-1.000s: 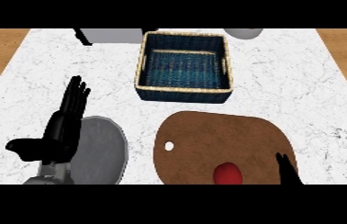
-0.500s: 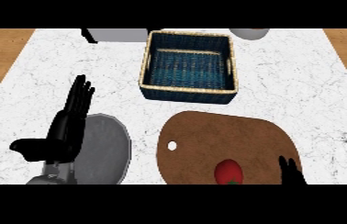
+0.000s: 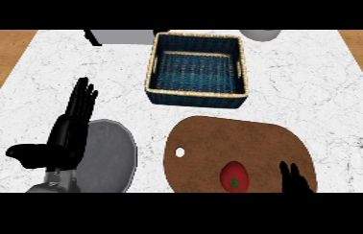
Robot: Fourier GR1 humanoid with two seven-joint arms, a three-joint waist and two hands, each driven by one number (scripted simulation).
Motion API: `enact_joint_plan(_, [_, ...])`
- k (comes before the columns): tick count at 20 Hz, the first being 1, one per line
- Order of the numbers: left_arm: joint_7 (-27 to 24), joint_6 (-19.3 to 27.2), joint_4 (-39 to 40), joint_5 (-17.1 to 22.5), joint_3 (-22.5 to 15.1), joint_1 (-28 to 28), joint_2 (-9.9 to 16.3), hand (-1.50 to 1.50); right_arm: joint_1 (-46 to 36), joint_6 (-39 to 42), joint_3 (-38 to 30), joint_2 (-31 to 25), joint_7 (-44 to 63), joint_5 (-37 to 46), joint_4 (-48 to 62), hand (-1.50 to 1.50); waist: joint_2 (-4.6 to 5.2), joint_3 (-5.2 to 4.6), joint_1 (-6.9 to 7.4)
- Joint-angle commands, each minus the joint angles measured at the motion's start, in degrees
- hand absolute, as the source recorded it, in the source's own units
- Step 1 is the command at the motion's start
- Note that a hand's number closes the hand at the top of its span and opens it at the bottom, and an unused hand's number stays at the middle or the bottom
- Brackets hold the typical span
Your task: Pick the tomato from the cutting board and place it in the basket
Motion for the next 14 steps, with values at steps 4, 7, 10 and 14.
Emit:
enact_joint_plan(4, [0.3,-0.3,0.8,-0.2,0.8,0.0,0.1,0.0,-6.6,0.5,1.8,2.0,14.3,-1.8,5.6,-1.5,0.0,0.09,-0.09])
enact_joint_plan(7, [-2.2,-0.8,2.6,-0.6,0.2,0.7,-0.7,0.0,-5.6,0.9,0.4,2.0,12.5,-0.7,7.2,-1.5,0.03,0.07,-0.3])
enact_joint_plan(10, [-0.8,-0.8,0.2,-0.5,0.1,0.9,-0.3,0.0,-6.0,-1.0,-1.2,2.0,11.4,-0.4,9.3,-1.5,-0.04,0.09,-0.03])
enact_joint_plan(14, [-4.1,-1.0,1.5,-1.1,0.1,2.6,-0.9,0.0,-5.5,0.4,-1.1,2.0,11.7,0.3,8.1,-1.5,-0.04,0.04,-0.19])
